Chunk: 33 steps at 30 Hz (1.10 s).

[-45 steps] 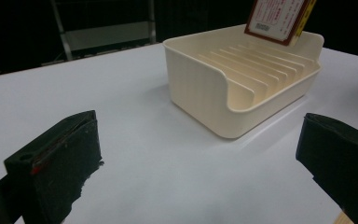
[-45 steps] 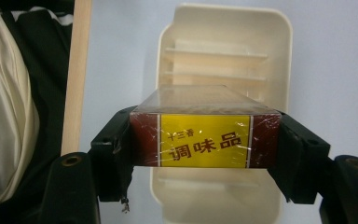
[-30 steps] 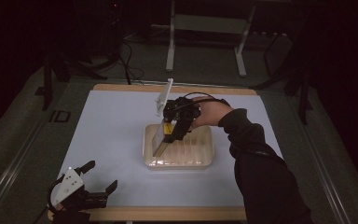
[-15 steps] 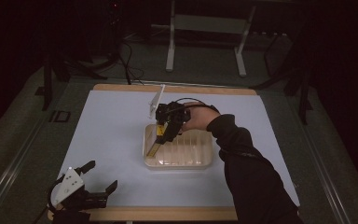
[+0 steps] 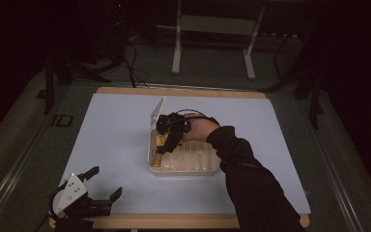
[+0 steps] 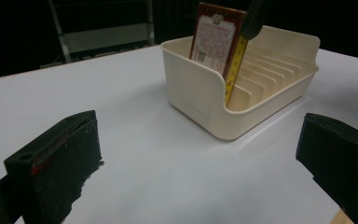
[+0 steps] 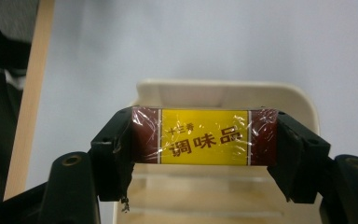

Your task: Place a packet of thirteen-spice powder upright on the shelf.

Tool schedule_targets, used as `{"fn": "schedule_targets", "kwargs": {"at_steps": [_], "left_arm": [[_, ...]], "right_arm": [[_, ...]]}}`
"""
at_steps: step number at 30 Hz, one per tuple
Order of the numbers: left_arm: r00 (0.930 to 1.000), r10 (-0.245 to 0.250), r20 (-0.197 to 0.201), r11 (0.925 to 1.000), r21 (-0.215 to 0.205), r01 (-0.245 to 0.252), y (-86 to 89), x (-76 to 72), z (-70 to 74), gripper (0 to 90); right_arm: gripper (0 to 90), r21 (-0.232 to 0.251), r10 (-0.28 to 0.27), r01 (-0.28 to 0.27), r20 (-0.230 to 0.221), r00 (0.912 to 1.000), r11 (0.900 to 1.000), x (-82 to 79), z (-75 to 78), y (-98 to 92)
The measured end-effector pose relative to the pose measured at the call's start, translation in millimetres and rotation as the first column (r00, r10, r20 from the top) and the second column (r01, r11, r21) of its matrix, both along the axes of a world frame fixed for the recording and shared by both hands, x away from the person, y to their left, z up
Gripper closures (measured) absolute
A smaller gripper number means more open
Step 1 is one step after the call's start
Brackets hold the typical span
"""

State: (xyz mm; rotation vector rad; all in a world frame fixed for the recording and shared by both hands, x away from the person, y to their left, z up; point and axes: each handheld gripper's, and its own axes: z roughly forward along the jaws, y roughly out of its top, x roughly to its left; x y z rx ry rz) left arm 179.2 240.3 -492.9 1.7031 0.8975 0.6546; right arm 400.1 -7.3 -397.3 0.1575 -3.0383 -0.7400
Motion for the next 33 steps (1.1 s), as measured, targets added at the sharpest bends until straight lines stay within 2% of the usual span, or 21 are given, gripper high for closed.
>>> {"fn": "schedule_targets", "kwargs": {"at_steps": [5, 9, 14, 21, 28, 33], "left_arm": [[1.0, 0.002, 0.002, 1.0, -0.004, -0.002, 0.1, -0.2, 0.1, 0.0], [1.0, 0.0, 0.001, 1.0, -0.005, 0.0, -0.1, -0.1, 0.0, 0.0], [1.0, -0.001, 0.001, 1.0, -0.005, 0.001, -0.1, 0.0, -0.1, 0.0], [1.0, -0.002, 0.001, 1.0, -0.005, 0.002, -0.1, 0.1, -0.1, 0.0], [1.0, -0.001, 0.001, 1.0, -0.007, 0.001, 0.1, 0.0, -0.1, 0.0], [1.0, -0.002, 0.0, 1.0, -0.004, 0.002, 0.1, 0.1, -0.2, 0.0]], "right_arm": [[31.8, 0.091, -0.003, 0.005, -0.018, 0.9998, 0.996, 1.5, -7.3, -1.4], [31.8, 0.128, -0.005, 0.008, -0.026, 0.9997, 0.992, 5.1, -16.0, -3.2], [31.8, 0.131, -0.016, 0.02, -0.033, 0.9993, 0.991, 6.8, -26.0, -3.6], [31.5, 0.173, -0.019, 0.026, -0.039, 0.999, 0.985, 5.8, -31.8, -3.0], [23.8, 0.132, -0.038, 0.044, -0.055, 0.9978, 0.99, 4.8, -32.2, 1.3], [22.9, 0.151, -0.032, 0.039, -0.047, 0.9984, 0.988, 3.1, -24.9, -2.9]]}}
